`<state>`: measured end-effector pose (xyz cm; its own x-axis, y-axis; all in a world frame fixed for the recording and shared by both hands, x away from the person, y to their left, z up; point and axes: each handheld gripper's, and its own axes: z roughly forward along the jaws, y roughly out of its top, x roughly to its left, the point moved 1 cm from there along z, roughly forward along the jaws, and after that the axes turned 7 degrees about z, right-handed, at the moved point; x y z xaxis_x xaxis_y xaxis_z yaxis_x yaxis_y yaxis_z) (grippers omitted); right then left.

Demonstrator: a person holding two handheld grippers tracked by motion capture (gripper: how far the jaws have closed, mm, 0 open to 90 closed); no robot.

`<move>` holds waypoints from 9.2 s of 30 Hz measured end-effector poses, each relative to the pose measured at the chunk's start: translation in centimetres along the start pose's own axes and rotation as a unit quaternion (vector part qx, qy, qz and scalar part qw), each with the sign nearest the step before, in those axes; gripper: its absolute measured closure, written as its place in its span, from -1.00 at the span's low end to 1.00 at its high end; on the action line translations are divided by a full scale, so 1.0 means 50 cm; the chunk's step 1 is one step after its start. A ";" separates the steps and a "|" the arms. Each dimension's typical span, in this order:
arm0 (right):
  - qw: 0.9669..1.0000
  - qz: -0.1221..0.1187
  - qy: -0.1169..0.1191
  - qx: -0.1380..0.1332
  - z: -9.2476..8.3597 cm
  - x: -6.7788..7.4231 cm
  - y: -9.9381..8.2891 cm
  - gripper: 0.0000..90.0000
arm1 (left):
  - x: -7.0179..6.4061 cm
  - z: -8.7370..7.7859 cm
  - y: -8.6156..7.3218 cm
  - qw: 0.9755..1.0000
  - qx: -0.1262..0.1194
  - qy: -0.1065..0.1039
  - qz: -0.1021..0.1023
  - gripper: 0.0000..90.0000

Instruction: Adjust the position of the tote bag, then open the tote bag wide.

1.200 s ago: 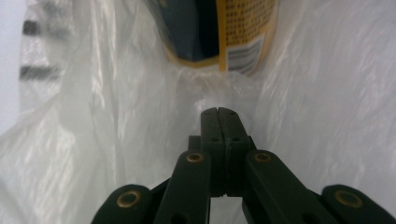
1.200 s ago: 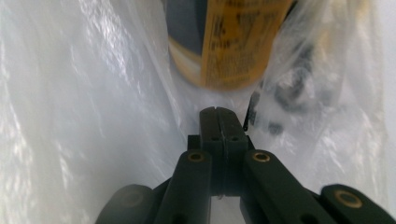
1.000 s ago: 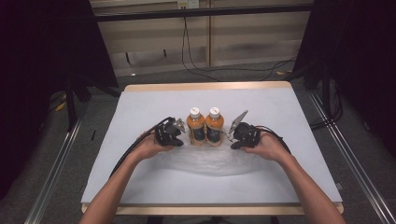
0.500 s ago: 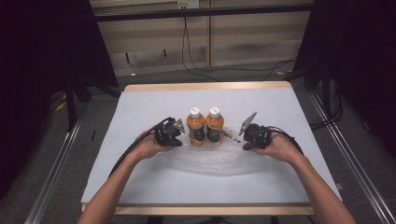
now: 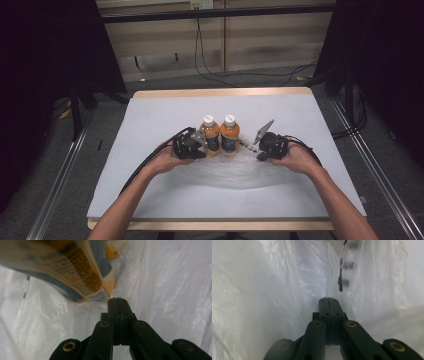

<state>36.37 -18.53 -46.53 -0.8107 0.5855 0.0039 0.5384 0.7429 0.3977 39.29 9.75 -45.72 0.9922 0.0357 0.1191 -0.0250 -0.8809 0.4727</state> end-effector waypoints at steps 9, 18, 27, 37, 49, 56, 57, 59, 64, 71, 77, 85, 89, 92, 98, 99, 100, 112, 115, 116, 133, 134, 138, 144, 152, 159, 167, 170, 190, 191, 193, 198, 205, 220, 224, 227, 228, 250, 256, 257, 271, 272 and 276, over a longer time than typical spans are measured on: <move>1.000 -0.003 0.006 0.003 0.008 0.009 0.017 1.00 | 0.004 -0.006 -0.041 0.999 0.047 0.005 0.012 1.00; 0.997 -0.033 -0.029 0.058 -0.006 0.001 0.006 1.00 | 0.026 -0.023 -0.069 0.996 0.090 0.024 0.012 1.00; 0.999 -0.014 -0.032 0.032 0.002 -0.020 0.012 1.00 | 0.055 -0.031 -0.091 0.993 0.107 0.041 -0.008 1.00; 0.999 -0.027 -0.012 0.044 -0.007 -0.012 0.005 1.00 | 0.057 -0.061 -0.148 0.991 0.118 0.054 -0.042 1.00; 0.998 -0.014 -0.024 0.049 -0.030 -0.024 -0.033 1.00 | 0.057 -0.065 -0.154 0.992 0.112 0.045 -0.046 1.00; 0.999 0.007 -0.020 0.032 -0.038 -0.032 -0.074 1.00 | 0.058 -0.067 -0.159 0.992 0.105 0.042 -0.056 1.00; 0.999 0.009 -0.019 0.030 -0.038 -0.032 -0.075 1.00 | 0.059 -0.068 -0.160 0.992 0.109 0.041 -0.049 1.00; 0.999 0.008 -0.020 0.026 -0.039 -0.033 -0.077 1.00 | 0.057 -0.067 -0.160 0.992 0.105 0.044 -0.052 1.00; 0.999 0.007 -0.028 0.028 -0.042 -0.032 -0.085 1.00 | 0.055 -0.072 -0.166 0.992 0.104 0.045 -0.055 1.00; 0.998 0.015 -0.046 0.035 -0.050 -0.033 -0.095 1.00 | 0.055 -0.079 -0.175 0.992 0.099 0.038 -0.067 1.00; 0.998 0.017 -0.051 0.018 -0.048 -0.033 -0.098 1.00 | 0.053 -0.077 -0.176 0.992 0.078 0.050 -0.080 1.00; 0.997 0.029 -0.067 0.006 -0.041 -0.050 -0.095 1.00 | 0.071 -0.074 -0.184 0.991 0.071 0.060 -0.096 1.00; 0.997 0.036 -0.063 0.004 -0.043 -0.051 -0.096 1.00 | 0.070 -0.079 -0.197 0.990 0.039 0.058 -0.120 1.00; 0.997 0.049 -0.050 -0.028 -0.052 -0.052 -0.096 1.00 | 0.062 -0.084 -0.199 0.990 -0.001 0.054 -0.132 1.00; 0.994 0.052 -0.025 -0.095 -0.083 -0.040 -0.089 1.00 | 0.033 -0.114 -0.173 0.986 -0.078 0.060 -0.132 1.00; 0.993 0.054 -0.021 -0.105 -0.087 -0.038 -0.088 1.00 | 0.029 -0.120 -0.170 0.985 -0.091 0.062 -0.131 1.00; 0.991 0.056 -0.018 -0.117 -0.091 -0.036 -0.088 1.00 | 0.024 -0.126 -0.165 0.984 -0.101 0.066 -0.130 1.00; 0.979 0.068 0.012 -0.191 -0.104 -0.030 -0.060 1.00 | -0.047 -0.111 -0.083 0.976 -0.185 0.035 -0.109 1.00; 0.979 0.065 0.013 -0.191 -0.102 -0.027 -0.052 1.00 | -0.055 -0.093 -0.069 0.978 -0.178 0.033 -0.105 1.00; 0.978 0.064 0.022 -0.197 -0.099 -0.023 -0.043 1.00 | -0.061 -0.079 -0.056 0.978 -0.181 0.032 -0.103 1.00; 0.979 0.061 0.053 -0.185 -0.026 -0.035 0.066 1.00 | -0.042 0.006 0.036 0.976 -0.188 0.021 -0.111 1.00; 0.981 0.060 0.049 -0.180 -0.019 -0.035 0.071 1.00 | -0.045 0.014 0.039 0.978 -0.174 0.024 -0.109 1.00; 0.984 0.054 0.046 -0.162 -0.001 -0.038 0.089 1.00 | -0.047 0.030 0.036 0.980 -0.170 0.018 -0.106 1.00; 0.986 0.063 0.055 -0.144 0.018 -0.056 0.101 1.00 | -0.044 0.045 0.026 0.982 -0.157 0.012 -0.103 1.00; 0.988 0.074 0.061 -0.120 0.058 -0.067 0.106 1.00 | -0.061 0.068 0.026 0.987 -0.129 0.011 -0.092 1.00; 0.986 0.104 0.066 -0.112 0.082 -0.076 0.108 1.00 | -0.068 0.066 0.019 0.989 -0.124 -0.011 -0.085 1.00; 0.983 0.126 0.063 -0.117 0.091 -0.095 0.122 1.00 | -0.088 0.059 0.018 0.992 -0.112 -0.017 -0.063 1.00; 0.982 0.128 0.060 -0.123 0.095 -0.100 0.125 1.00 | -0.096 0.057 0.020 0.992 -0.109 -0.021 -0.055 1.00; 0.976 0.151 0.012 -0.155 0.119 -0.124 0.157 1.00 | -0.152 0.040 -0.002 0.989 -0.130 -0.067 -0.034 1.00; 0.975 0.156 0.015 -0.155 0.120 -0.125 0.160 1.00 | -0.157 0.040 -0.003 0.988 -0.132 -0.066 -0.036 1.00; 0.975 0.156 0.016 -0.160 0.123 -0.130 0.164 1.00 | -0.163 0.038 -0.002 0.989 -0.128 -0.062 -0.030 1.00; 0.970 0.169 0.000 -0.173 0.130 -0.136 0.170 1.00 | -0.168 0.037 -0.005 0.988 -0.134 -0.068 -0.031 1.00; 0.965 0.183 -0.027 -0.184 0.138 -0.145 0.179 1.00 | -0.173 0.035 -0.004 0.989 -0.131 -0.067 -0.028 1.00; 0.966 0.169 -0.015 -0.196 0.098 -0.126 0.177 1.00 | -0.159 0.029 -0.011 0.984 -0.158 -0.069 -0.050 1.00; 0.966 0.156 -0.020 -0.206 0.063 -0.117 0.158 1.00 | -0.153 0.008 -0.013 0.977 -0.191 -0.060 -0.071 1.00; 0.963 0.151 -0.023 -0.222 0.035 -0.109 0.130 1.00 | -0.144 -0.004 -0.020 0.978 -0.194 -0.040 -0.073 1.00; 0.965 0.145 -0.035 -0.217 0.027 -0.103 0.121 1.00 | -0.139 -0.005 -0.023 0.977 -0.195 -0.040 -0.078 1.00; 0.947 0.137 -0.032 -0.290 -0.116 -0.007 -0.071 0.53 | -0.144 -0.085 -0.068 0.960 -0.242 0.079 -0.118 -0.04; 0.938 0.148 -0.026 -0.313 -0.140 0.031 -0.115 -0.12 | -0.145 -0.110 -0.099 0.954 -0.241 0.105 -0.144 -0.41; 0.937 0.149 -0.030 -0.315 -0.143 0.037 -0.122 -0.17 | -0.145 -0.113 -0.106 0.954 -0.241 0.110 -0.143 -0.47; 0.914 0.216 -0.079 -0.333 -0.177 0.076 -0.259 -0.62 | -0.174 -0.163 -0.218 0.929 -0.252 0.156 -0.221 -0.83; 0.913 0.220 -0.078 -0.335 -0.179 0.079 -0.269 -0.62 | -0.177 -0.165 -0.225 0.928 -0.250 0.156 -0.227 -0.85; 0.905 0.239 -0.086 -0.342 -0.185 0.089 -0.305 -0.64 | -0.192 -0.171 -0.247 0.925 -0.251 0.159 -0.239 -0.89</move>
<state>22.42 -30.24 -44.09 -0.4443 0.8720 0.2056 0.5014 0.0518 0.8637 29.03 24.29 -45.24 0.8205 0.5716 0.0048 0.2750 -0.4021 0.8733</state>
